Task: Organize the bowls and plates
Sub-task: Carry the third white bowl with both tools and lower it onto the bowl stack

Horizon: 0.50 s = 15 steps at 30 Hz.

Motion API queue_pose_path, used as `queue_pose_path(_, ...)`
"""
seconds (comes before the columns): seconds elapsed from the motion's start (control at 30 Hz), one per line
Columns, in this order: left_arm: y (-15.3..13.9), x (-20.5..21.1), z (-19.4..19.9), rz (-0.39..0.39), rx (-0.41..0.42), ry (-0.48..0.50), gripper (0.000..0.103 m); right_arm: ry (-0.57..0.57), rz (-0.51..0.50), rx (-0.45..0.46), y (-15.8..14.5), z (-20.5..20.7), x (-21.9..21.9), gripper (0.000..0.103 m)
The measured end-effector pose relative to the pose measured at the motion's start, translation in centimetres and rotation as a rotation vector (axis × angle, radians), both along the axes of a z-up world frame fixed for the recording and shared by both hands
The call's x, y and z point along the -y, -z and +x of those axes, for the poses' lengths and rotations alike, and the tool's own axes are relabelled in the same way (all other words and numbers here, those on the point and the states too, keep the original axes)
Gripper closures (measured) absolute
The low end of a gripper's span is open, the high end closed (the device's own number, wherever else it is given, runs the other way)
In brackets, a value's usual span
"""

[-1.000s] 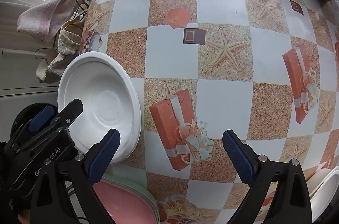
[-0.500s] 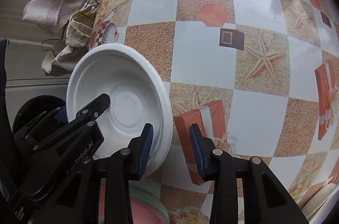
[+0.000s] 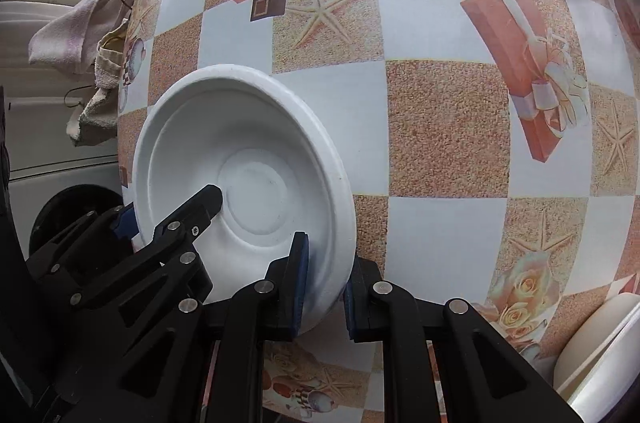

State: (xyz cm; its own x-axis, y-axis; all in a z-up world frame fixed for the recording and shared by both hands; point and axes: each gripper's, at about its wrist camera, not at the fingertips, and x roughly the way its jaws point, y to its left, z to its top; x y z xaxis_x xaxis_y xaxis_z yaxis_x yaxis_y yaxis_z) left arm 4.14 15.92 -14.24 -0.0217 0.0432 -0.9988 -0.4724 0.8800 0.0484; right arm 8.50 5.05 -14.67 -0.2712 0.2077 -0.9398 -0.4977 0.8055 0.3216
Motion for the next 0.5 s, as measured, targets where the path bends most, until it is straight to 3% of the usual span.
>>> queue_pose_path(0.23, -0.2, 6.7, -0.1, -0.001, -0.017, 0.099, 0.064, 0.054, -0.019, -0.021, -0.1, -0.7, 7.2, 0.085)
queue_pose_path(0.5, 0.1, 12.9, -3.7, -0.026, -0.044, 0.149, 0.064, 0.051, -0.055, -0.055, 0.4, -4.0, 13.2, 0.084)
